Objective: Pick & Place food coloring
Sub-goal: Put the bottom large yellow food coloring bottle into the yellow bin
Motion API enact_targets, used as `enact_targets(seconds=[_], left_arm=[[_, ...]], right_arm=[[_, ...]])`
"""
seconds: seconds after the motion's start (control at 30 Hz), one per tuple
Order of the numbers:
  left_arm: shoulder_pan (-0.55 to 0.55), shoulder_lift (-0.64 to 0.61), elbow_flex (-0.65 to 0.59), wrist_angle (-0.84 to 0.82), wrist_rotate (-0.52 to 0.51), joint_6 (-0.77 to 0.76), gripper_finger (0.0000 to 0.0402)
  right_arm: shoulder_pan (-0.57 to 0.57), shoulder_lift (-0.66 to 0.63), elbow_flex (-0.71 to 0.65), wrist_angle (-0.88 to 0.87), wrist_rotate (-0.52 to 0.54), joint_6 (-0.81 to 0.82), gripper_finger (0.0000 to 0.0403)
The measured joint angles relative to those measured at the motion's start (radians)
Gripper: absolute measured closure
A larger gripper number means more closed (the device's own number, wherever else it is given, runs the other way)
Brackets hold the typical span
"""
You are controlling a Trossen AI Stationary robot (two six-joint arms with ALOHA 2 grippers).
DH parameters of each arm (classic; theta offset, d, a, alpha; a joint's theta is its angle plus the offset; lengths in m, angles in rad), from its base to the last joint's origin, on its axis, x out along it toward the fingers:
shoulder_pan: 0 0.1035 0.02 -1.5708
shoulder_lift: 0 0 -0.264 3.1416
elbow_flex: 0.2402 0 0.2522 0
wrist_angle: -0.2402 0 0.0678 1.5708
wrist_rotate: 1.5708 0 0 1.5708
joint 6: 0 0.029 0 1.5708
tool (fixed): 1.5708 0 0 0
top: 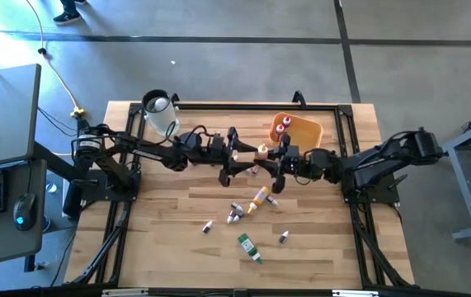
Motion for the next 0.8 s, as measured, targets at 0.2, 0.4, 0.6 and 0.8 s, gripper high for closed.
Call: enact_targets(seconds=[0.2,0.4,0.6,0.8], left_arm=[[0.000,0.000,0.001,-0.017,-0.032,-0.004,0.0179],[0.001,0.001,0.001,-0.045,-0.103,0.040,0.0179],[0.000,0.001,0.001,-0.042,-0.075,0.078,0.0179],[0.000,0.001,0.001,-0.041,-0.076,0.079,0.0179]], right_arm=[[0.014,-0.003,0.000,-0.003,0.049,-0.054,0.0289],[0.054,-0.019,0.000,-0.015,0.106,-0.136,0.0289],[0.059,-0.017,0.000,-0.062,0.106,-0.107,0.0289],[0.059,-0.017,0.000,-0.093,0.054,-0.048,0.0289]])
